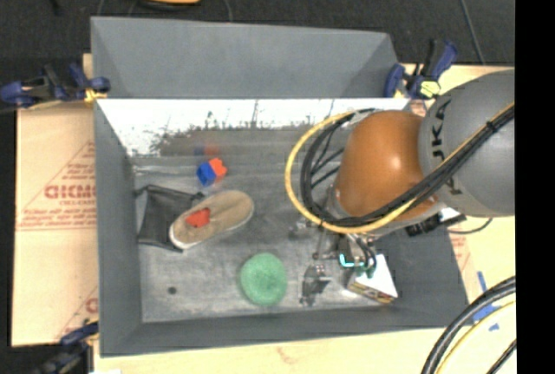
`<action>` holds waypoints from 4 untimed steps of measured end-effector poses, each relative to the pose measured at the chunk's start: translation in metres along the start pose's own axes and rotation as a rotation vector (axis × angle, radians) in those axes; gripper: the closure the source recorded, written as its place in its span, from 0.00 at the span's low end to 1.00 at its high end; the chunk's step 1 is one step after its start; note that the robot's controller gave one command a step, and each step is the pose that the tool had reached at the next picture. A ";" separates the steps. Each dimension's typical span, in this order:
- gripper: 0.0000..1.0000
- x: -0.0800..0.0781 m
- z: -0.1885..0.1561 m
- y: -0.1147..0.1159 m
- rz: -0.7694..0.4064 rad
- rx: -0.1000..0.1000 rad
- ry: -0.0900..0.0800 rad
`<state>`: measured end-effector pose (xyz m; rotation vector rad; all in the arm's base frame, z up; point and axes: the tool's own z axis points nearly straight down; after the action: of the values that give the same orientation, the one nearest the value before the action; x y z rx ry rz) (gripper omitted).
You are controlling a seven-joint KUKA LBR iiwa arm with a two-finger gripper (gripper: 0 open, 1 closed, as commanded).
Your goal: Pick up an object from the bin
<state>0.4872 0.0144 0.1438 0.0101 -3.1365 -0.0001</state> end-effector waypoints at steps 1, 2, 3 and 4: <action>0.00 -0.002 -0.003 0.000 0.001 0.000 -0.008; 0.00 -0.006 0.049 0.035 -0.148 0.002 -0.015; 0.00 0.000 0.043 0.048 -0.145 -0.001 -0.004; 0.00 0.000 -0.002 0.050 -0.135 0.000 -0.007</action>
Offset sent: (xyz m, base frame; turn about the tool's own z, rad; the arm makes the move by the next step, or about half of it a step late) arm 0.0031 0.0510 -0.0738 -0.2120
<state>0.4869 0.0645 0.1456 0.2223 -3.1358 0.0000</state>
